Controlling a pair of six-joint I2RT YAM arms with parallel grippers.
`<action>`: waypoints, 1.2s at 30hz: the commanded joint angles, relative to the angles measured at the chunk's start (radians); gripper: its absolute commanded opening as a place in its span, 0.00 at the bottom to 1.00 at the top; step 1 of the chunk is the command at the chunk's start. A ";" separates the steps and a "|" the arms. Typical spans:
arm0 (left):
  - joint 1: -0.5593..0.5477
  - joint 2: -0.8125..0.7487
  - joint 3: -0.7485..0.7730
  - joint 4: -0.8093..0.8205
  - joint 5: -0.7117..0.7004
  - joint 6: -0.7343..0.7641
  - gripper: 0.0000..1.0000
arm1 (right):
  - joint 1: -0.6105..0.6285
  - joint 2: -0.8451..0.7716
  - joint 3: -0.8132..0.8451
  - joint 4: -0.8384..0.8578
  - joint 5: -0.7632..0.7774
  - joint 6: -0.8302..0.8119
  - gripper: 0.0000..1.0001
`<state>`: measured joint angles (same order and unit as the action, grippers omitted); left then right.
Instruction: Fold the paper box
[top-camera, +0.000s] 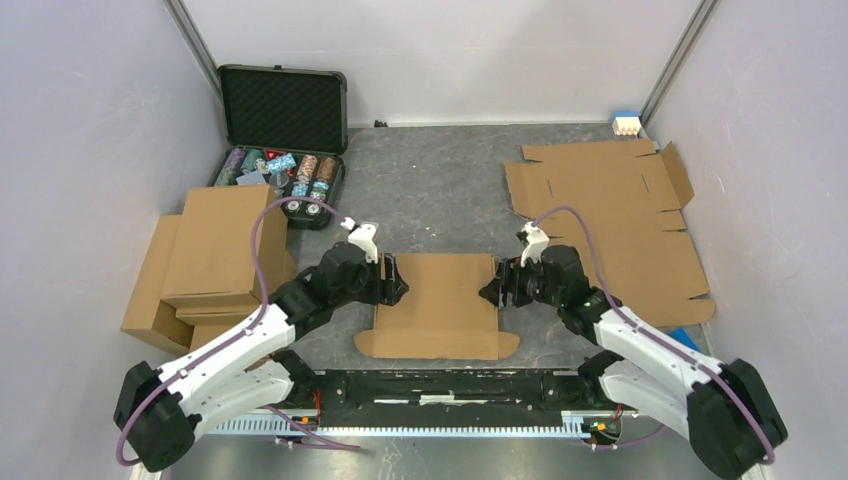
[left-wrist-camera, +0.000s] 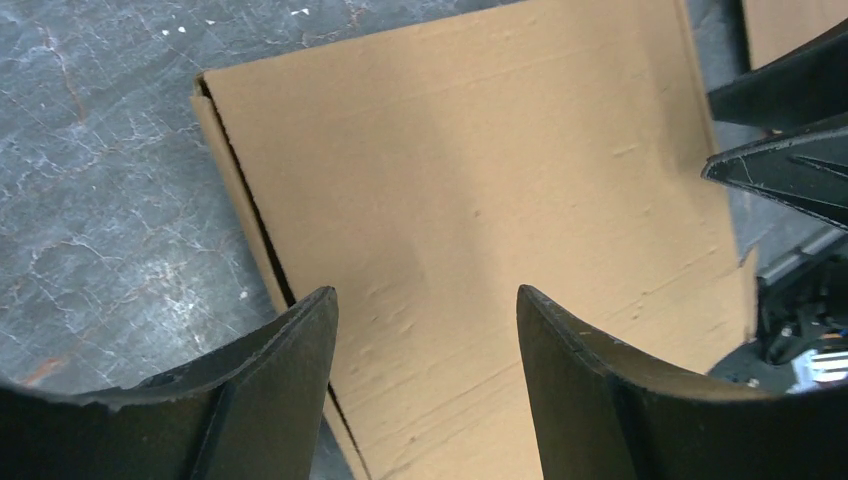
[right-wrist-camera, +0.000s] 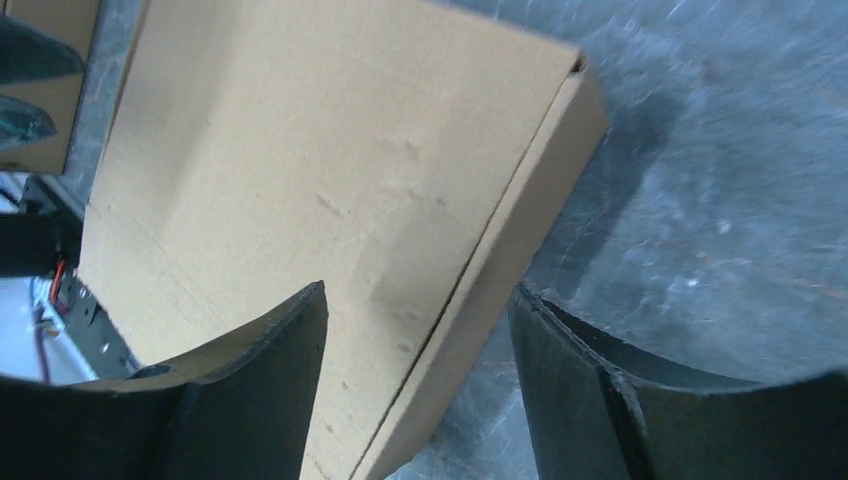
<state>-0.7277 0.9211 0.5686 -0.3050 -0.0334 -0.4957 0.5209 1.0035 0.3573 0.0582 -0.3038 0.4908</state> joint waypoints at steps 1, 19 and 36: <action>-0.001 -0.064 0.010 -0.048 0.029 -0.096 0.73 | 0.006 -0.116 0.061 -0.108 0.175 -0.029 0.76; 0.164 0.144 -0.009 0.027 0.105 -0.081 0.64 | -0.050 0.491 0.456 -0.014 -0.059 -0.333 0.77; 0.172 0.545 0.263 0.203 0.113 0.069 0.40 | -0.198 0.213 0.084 0.148 -0.123 -0.177 0.45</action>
<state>-0.5491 1.4097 0.7521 -0.1387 0.0605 -0.4870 0.3038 1.2949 0.4751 0.2279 -0.4500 0.2920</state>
